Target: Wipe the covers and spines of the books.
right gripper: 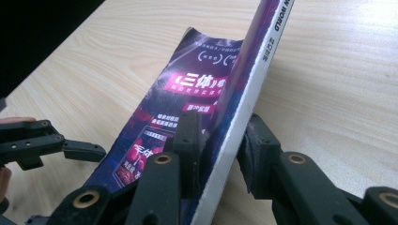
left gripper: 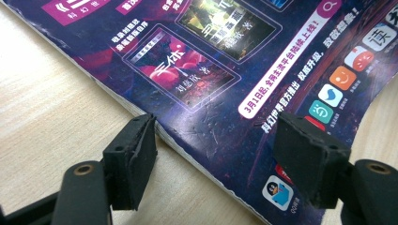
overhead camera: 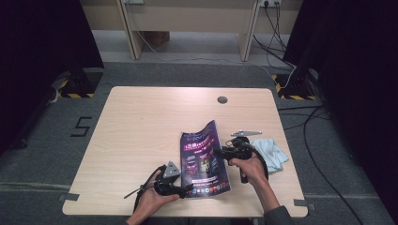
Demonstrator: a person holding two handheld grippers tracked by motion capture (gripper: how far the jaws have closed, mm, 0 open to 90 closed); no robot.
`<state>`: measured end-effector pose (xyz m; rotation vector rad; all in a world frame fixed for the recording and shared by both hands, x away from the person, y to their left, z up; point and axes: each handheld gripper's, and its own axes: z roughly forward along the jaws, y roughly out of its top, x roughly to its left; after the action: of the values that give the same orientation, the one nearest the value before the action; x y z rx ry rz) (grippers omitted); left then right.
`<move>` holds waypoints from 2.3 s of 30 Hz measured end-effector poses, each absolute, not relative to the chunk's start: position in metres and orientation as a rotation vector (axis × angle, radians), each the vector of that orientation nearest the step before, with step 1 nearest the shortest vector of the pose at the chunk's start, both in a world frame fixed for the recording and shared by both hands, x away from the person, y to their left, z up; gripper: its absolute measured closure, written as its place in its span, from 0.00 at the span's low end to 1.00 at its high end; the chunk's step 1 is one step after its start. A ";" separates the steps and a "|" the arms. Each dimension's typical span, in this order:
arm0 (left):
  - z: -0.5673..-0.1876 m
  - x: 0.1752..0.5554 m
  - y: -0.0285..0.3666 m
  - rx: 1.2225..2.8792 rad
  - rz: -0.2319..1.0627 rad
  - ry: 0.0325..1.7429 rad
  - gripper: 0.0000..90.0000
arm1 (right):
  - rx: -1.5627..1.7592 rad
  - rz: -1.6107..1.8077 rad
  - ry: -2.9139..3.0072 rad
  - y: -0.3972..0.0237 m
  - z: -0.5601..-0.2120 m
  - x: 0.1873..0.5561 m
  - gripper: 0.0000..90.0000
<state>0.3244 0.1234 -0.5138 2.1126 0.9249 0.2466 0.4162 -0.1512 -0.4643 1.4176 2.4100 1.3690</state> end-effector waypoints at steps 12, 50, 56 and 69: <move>-0.514 0.326 0.125 2.098 0.229 0.949 0.33 | 1.403 1.351 2.397 -0.152 -0.464 0.417 0.82; -0.514 0.331 0.186 2.154 0.393 1.039 0.31 | 0.964 0.776 2.369 -0.132 -0.354 0.454 0.92; -0.514 0.331 0.185 2.146 0.394 1.041 0.31 | 0.862 0.678 2.348 -0.113 -0.347 0.452 0.92; -0.514 0.331 0.185 2.147 0.393 1.040 0.31 | 0.799 0.754 2.561 -0.079 -0.350 0.434 0.92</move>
<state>0.3311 0.1854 -0.5142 2.1468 1.0405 0.3932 0.4343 -0.0791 -0.3502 0.7988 2.5608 0.7536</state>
